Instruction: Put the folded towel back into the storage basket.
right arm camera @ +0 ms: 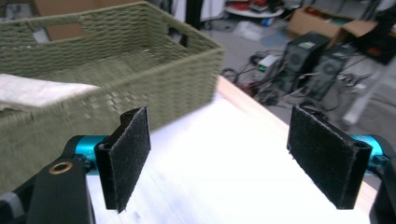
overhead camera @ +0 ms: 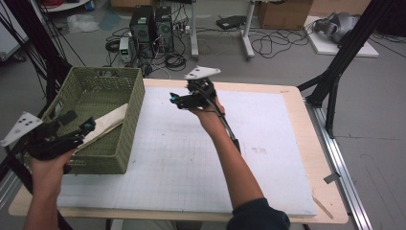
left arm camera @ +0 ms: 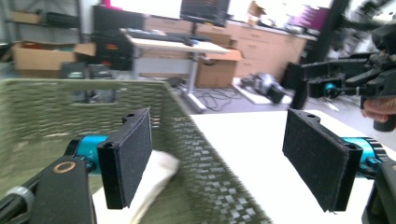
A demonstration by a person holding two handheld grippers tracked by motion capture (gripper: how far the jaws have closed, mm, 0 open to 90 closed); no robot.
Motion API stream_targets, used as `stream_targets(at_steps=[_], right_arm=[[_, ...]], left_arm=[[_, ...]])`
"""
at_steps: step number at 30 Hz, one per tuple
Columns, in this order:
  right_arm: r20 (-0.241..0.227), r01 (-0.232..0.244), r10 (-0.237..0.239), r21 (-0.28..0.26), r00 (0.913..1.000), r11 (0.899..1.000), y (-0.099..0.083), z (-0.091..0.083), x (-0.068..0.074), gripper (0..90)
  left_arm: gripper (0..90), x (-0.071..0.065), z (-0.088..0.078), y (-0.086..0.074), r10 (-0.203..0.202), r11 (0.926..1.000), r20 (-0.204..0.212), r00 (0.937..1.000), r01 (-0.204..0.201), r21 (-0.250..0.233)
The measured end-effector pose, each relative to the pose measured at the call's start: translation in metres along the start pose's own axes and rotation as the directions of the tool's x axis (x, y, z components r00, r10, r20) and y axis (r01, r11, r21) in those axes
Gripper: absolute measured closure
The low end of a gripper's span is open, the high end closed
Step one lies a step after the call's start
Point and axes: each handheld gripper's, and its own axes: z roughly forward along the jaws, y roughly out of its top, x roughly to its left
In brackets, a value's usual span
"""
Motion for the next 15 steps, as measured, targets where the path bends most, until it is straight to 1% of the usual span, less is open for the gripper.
stream_targets(at_steps=[1, 2, 3, 4, 5, 6, 8, 10, 11, 12, 13, 15], right_arm=[[0.005, -0.008, 0.008, 0.007, 1.0, 1.0, -0.004, -0.006, -0.004, 20.9], [0.016, -0.019, 0.019, -0.001, 0.9997, 1.0, -0.012, -0.017, -0.01, 20.7], [0.026, -0.026, 0.026, 0.0, 0.9993, 1.0, -0.017, -0.024, -0.013, 18.6], [0.031, -0.042, 0.041, 0.023, 0.9987, 0.999, -0.021, -0.031, -0.018, 15.7], [0.041, -0.052, 0.051, 0.015, 0.9978, 0.999, -0.026, -0.038, -0.021, 15.4], [0.057, -0.053, 0.053, -0.001, 0.997, 0.999, -0.032, -0.049, -0.024, 15.4], [0.06, -0.068, 0.068, -0.006, 0.9959, 0.998, -0.041, -0.062, -0.028, 15.3], [0.073, -0.069, 0.07, -0.014, 0.9949, 0.998, -0.05, -0.076, -0.031, 14.4], [0.078, -0.074, 0.074, -0.014, 0.9941, 0.997, -0.055, -0.083, -0.033, 12.4], [0.087, -0.075, 0.076, -0.014, 0.9933, 0.997, -0.061, -0.089, -0.034, 11.8], [0.098, -0.074, 0.075, -0.02, 0.9924, 0.997, -0.068, -0.096, -0.035, 11.8], [0.108, -0.076, 0.078, -0.02, 0.9911, 0.997, -0.079, -0.106, -0.037, 11.7]], left_arm=[[24.2, -0.006, 0.006, -0.001, 0.015, 0.9998, 0.024, 0.9996, -0.015, 0.009], [24.1, -0.009, 0.009, -0.001, 0.018, 0.9997, 0.035, 0.9992, -0.019, 0.014], [24.1, -0.013, 0.013, -0.001, 0.024, 0.9995, 0.053, 0.9983, -0.025, 0.02], [24.2, -0.018, 0.017, -0.002, 0.033, 0.9991, 0.067, 0.9972, -0.034, 0.026], [24.2, -0.022, 0.022, -0.003, 0.041, 0.9986, 0.081, 0.9959, -0.044, 0.032], [24.3, -0.025, 0.025, -0.003, 0.041, 0.9984, 0.092, 0.9949, -0.044, 0.034], [24.5, -0.032, 0.032, -0.004, 0.049, 0.9978, 0.114, 0.9923, -0.054, 0.039], [24.6, -0.038, 0.038, -0.005, 0.051, 0.9975, 0.14, 0.9889, -0.057, 0.042], [24.5, -0.042, 0.04, -0.005, 0.058, 0.9969, 0.147, 0.9874, -0.065, 0.044], [24.5, -0.046, 0.043, -0.006, 0.068, 0.996, 0.159, 0.985, -0.076, 0.046], [24.5, -0.049, 0.046, -0.006, 0.07, 0.9959, 0.169, 0.9831, -0.078, 0.046], [24.3, -0.058, 0.052, -0.009, 0.081, 0.995, 0.195, 0.9774, -0.091, 0.042]])
